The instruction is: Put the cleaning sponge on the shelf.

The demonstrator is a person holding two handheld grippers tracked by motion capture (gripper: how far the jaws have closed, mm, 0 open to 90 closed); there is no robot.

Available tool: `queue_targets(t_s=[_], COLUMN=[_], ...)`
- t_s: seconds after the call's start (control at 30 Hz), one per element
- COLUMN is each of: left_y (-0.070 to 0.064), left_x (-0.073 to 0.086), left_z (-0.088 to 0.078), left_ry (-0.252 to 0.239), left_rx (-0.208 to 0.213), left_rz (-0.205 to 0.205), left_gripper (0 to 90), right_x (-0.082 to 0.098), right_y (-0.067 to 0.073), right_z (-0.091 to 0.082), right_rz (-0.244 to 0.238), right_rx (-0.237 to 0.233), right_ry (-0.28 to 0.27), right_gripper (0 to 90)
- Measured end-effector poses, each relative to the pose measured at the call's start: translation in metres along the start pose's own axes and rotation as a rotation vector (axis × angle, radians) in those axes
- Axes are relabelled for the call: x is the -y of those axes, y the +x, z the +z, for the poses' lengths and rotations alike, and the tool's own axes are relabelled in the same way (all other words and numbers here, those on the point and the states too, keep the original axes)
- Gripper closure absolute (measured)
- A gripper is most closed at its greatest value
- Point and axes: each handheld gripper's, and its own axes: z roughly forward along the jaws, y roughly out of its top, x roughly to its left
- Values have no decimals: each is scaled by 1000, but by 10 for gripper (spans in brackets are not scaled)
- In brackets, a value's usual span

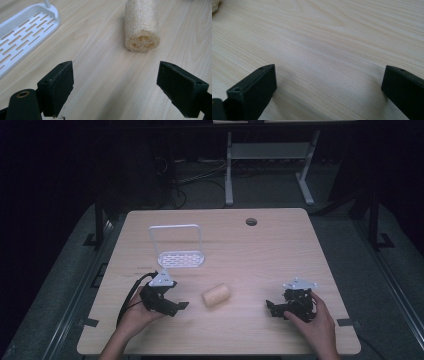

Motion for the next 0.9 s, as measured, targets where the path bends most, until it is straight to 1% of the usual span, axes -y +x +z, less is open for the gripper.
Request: queue_targets(t_s=[0.03,0.1,0.2,0.27,0.3,0.33,0.43,0.47,0.77,0.9], left_y=[0,-1,-1,-2,-2,-2,-3,-3,-4,-5], left_x=[-2,-3,-8,-9,-10,-11,-13,-13,-21,-25], left_z=[1,1,3,3,5,6,8,8,12,13], left_ry=[2,-2,2,1,-10,-8,-4,-1,-7,-5], left_rx=[2,4,8,9,16,18,24,25,36,42], left_rz=[6,2,18,18,12,20,21,28,38,49], left_gripper=[138,137,137,137,137,137,137,137,137,137], right_x=[0,0,0,0,0,0,0,0,0,0], right_y=[0,0,0,0,0,0,0,0,0,0], right_z=[0,0,0,0,0,0,0,0,0,0], right_rz=[0,-1,0,0,0,0,0,-1,0,-1], right_rx=[0,0,0,0,0,0,0,-1,-1,-1], right_ry=[0,0,0,0,0,0,0,0,0,0], right_gripper=[0,0,0,0,0,0,0,0,0,0])
